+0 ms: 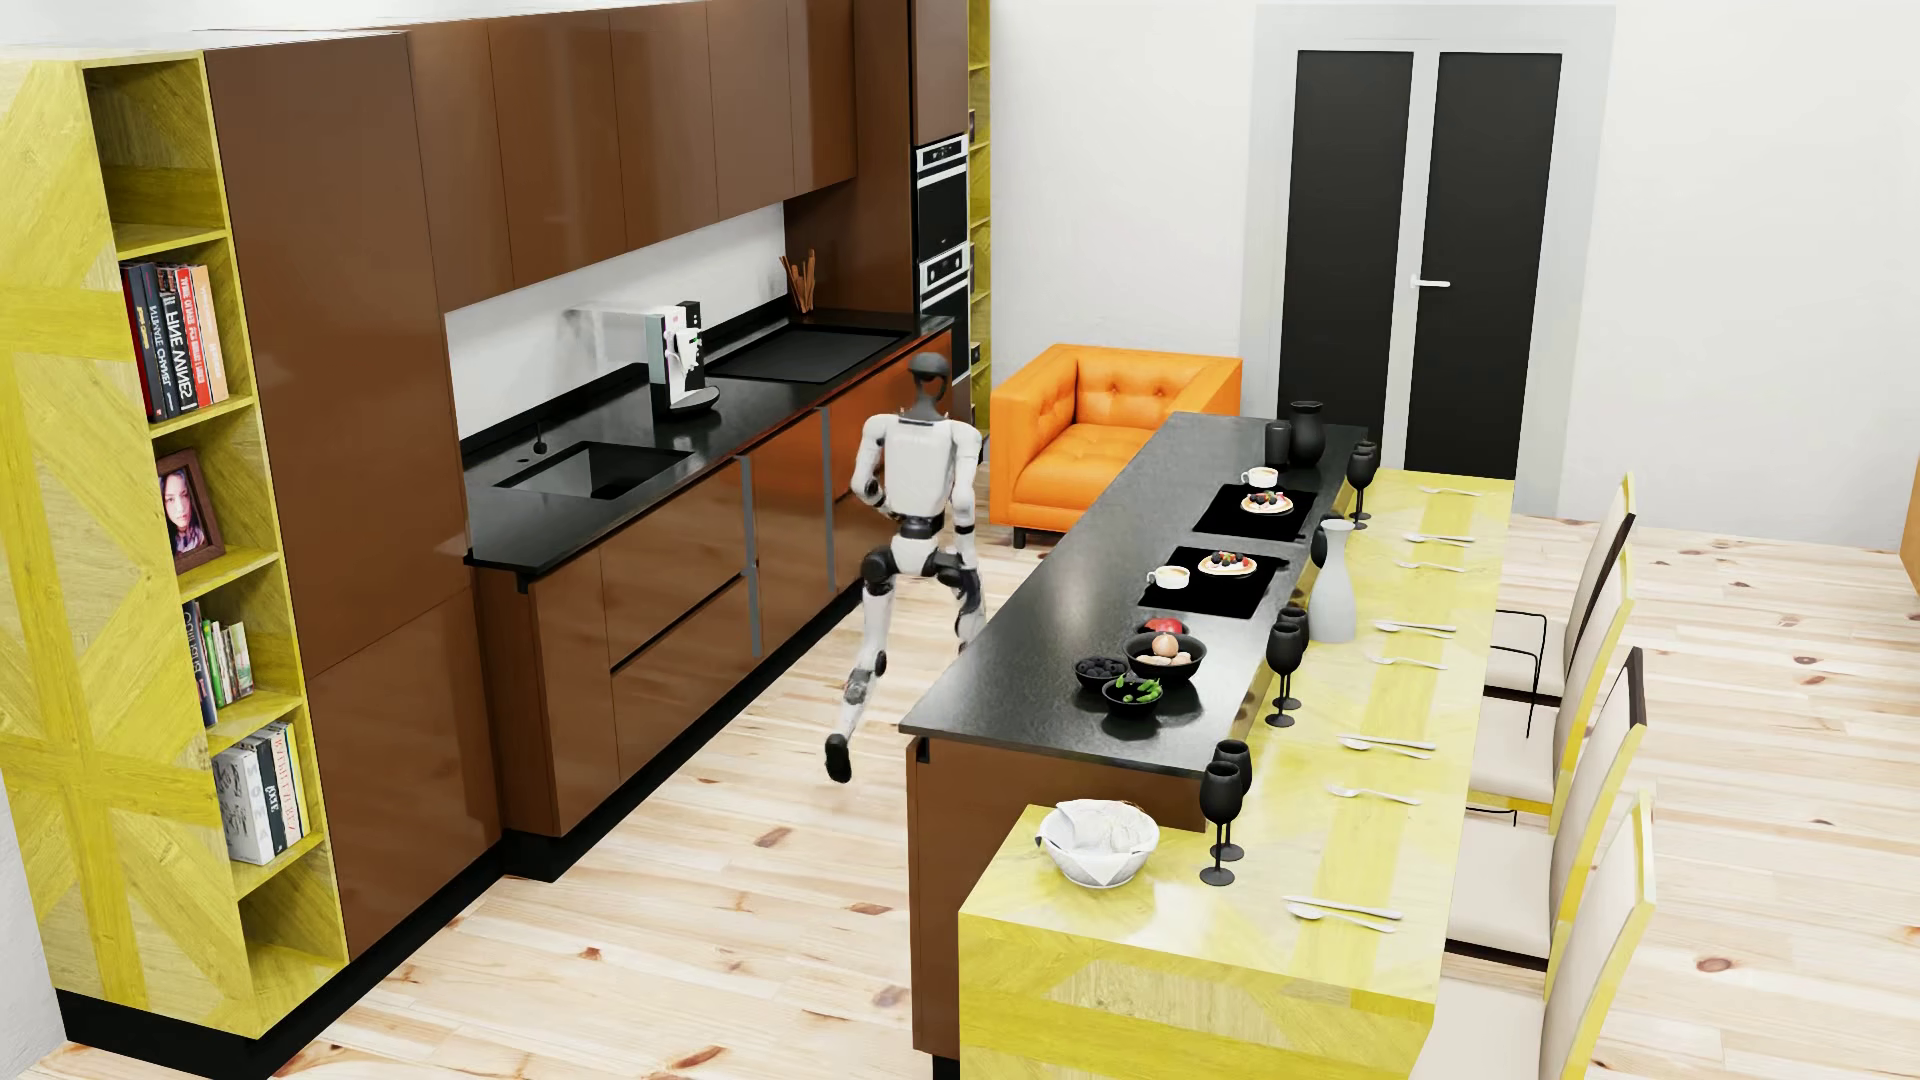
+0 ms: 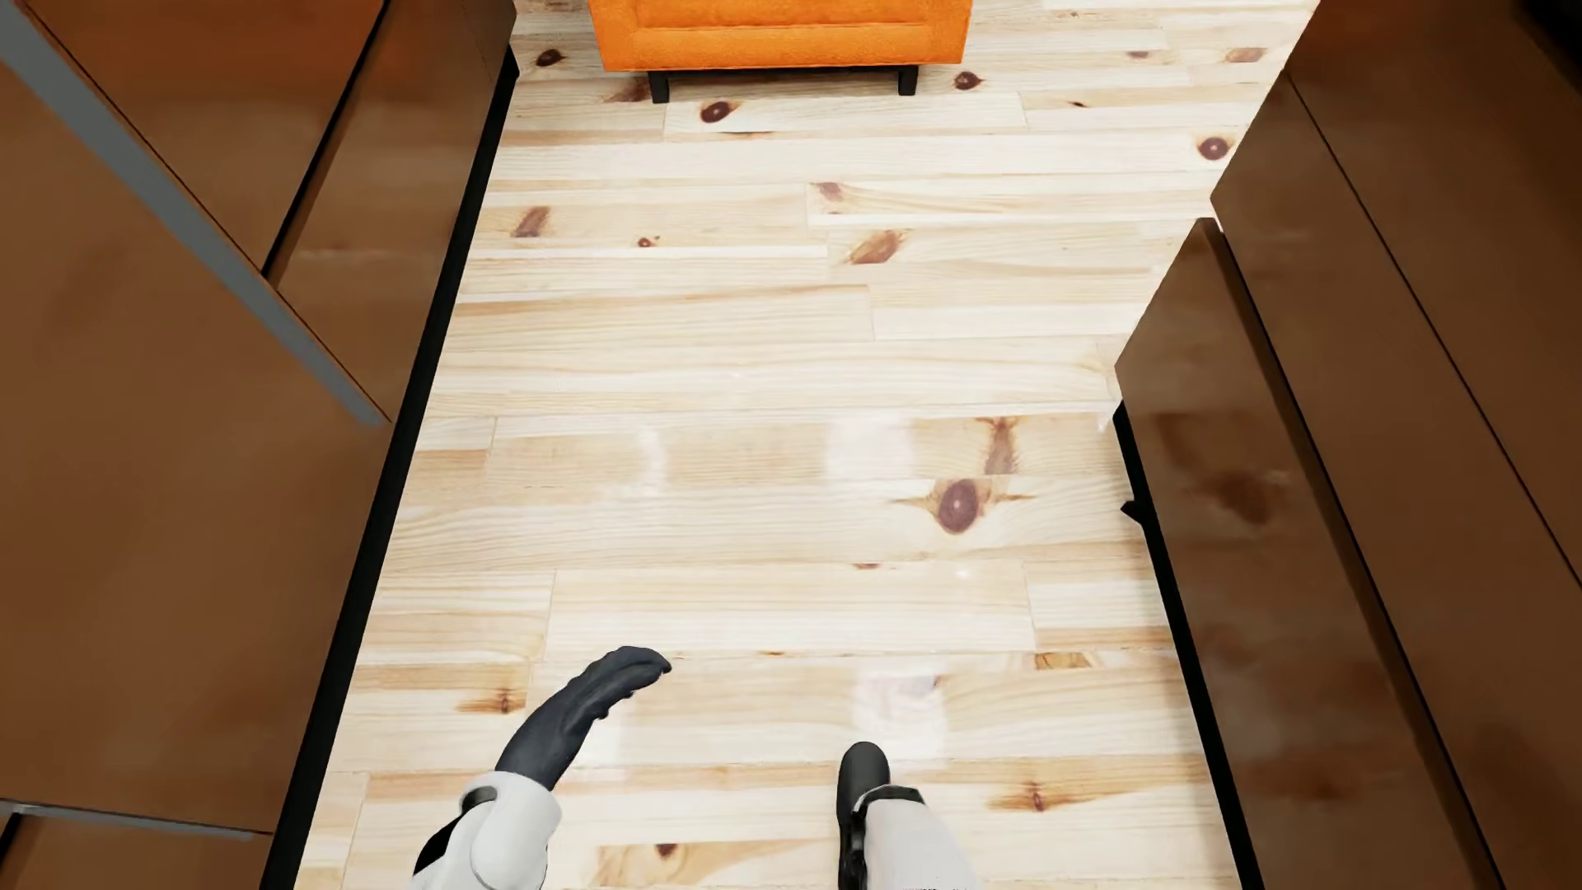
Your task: Move towards the armchair
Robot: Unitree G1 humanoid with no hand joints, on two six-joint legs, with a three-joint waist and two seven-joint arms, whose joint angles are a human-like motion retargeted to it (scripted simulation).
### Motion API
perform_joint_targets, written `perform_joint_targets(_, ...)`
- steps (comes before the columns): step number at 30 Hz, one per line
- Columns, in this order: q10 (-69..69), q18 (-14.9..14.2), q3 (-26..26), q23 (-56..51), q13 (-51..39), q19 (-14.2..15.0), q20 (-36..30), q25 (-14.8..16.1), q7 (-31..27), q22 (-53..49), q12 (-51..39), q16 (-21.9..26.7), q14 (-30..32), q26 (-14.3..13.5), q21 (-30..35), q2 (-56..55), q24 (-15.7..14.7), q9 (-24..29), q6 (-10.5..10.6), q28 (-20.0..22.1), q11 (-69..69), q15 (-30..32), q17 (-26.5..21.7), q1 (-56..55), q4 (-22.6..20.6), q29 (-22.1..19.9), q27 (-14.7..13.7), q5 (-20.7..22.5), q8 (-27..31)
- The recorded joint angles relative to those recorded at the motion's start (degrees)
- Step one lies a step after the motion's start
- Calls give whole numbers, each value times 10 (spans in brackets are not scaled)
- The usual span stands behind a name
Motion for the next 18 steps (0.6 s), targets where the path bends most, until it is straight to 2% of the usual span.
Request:
perform_joint_targets(1, 128, -16, 5, 20, -14, 3, 27, 1, 17, 9, 33, 1, 70, 27, 13, 24, -13, 4, 9, 22, 48, -58, 1, -68, 42, 28, -12, 9, -10)
perform_joint_targets(2, 213, 31, 17, 34, -37, 6, 58, 10, 26, 41, 58, -10, 15, 61, 18, 64, -21, 7, 17, 46, 59, -105, -3, -142, 65, 44, -23, 24, -14)
perform_joint_targets(3, 236, 71, 30, 41, -67, 12, 90, 15, 48, 92, 73, -26, -44, 104, 23, 119, -27, 7, 24, 66, 37, -135, -11, -209, 83, 41, -28, 40, -16)
perform_joint_targets(5, 141, 77, 56, 32, -130, 25, 143, -14, 97, 215, 92, -44, -121, 200, 43, 243, -21, -3, 25, 63, -37, -176, -34, -312, 84, -1, -35, 69, -5)
perform_joint_targets(6, 51, 47, 68, 15, -166, 28, 152, -27, 106, 259, 112, -33, -134, 228, 56, 295, -7, -8, 23, 25, -54, -202, -48, -351, 72, -18, -44, 78, 2)
perform_joint_targets(7, -63, 26, 80, -13, -203, 33, 150, -30, 100, 285, 139, -17, -135, 232, 64, 340, 13, -13, 19, -30, -56, -232, -60, -380, 57, -29, -61, 83, 10)
perform_joint_targets(8, -205, 12, 90, -49, -239, 42, 151, -19, 70, 292, 175, -5, -108, 217, 63, 386, 31, -15, 16, -79, -63, -255, -71, -396, 36, -41, -81, 80, 24)
perform_joint_targets(9, -361, -8, 100, -88, -268, 52, 169, 5, 29, 286, 219, -3, -90, 203, 49, 440, 38, -16, 13, -100, -74, -270, -76, -389, 25, -66, -99, 73, 44)
perform_joint_targets(10, -434, -22, 107, -124, -281, 60, 209, 42, 39, 278, 264, -11, -118, 199, 24, 493, 33, -16, 13, -94, -72, -268, -73, -388, 36, -106, -116, 68, 65)
perform_joint_targets(11, -435, -10, 113, -156, -279, 70, 256, 81, 92, 276, 299, -34, -104, 205, -3, 537, 21, -17, 15, -73, -59, -243, -73, -375, 48, -148, -128, 54, 80)
perform_joint_targets(12, -345, -5, 119, -184, -268, 71, 299, 108, 121, 278, 322, -62, 5, 213, -23, 554, 11, -15, 13, -50, 0, -165, -78, -381, 57, -180, -135, 32, 89)
perform_joint_targets(13, -228, 86, 124, -209, -249, 106, 327, 119, 112, 285, 328, -88, 0, 221, -38, 536, 11, -10, 6, -37, 113, -47, -90, -393, 38, -200, -132, 5, 103)
perform_joint_targets(14, -142, 90, 125, -225, -223, 128, 341, 122, 122, 287, 319, -101, -77, 225, -52, 477, 20, -2, -2, -33, 267, 61, -90, -385, 29, -215, -122, -25, 96)
perform_joint_targets(15, -103, 94, 121, -223, -200, 103, 343, 121, 132, 282, 299, -107, -136, 223, -58, 394, 38, 5, -11, -40, 405, 56, -80, -358, 17, -225, -109, -52, 96)
perform_joint_targets(16, -105, 95, 112, -196, -189, 51, 333, 116, 140, 263, 276, -109, -171, 209, -45, 302, 61, 10, -18, -46, 490, 5, -69, -313, 3, -219, -92, -58, 102)
perform_joint_targets(17, -126, 94, 102, -152, -185, 35, 315, 100, 142, 234, 253, -107, -191, 184, -14, 220, 87, 10, -22, -42, 512, -31, -65, -262, -10, -185, -73, -54, 95)
perform_joint_targets(18, -146, 93, 91, -106, -176, 20, 296, 77, 141, 199, 231, -104, -205, 154, 23, 154, 110, 8, -23, -28, 477, -68, -71, -212, -23, -131, -58, -42, 76)
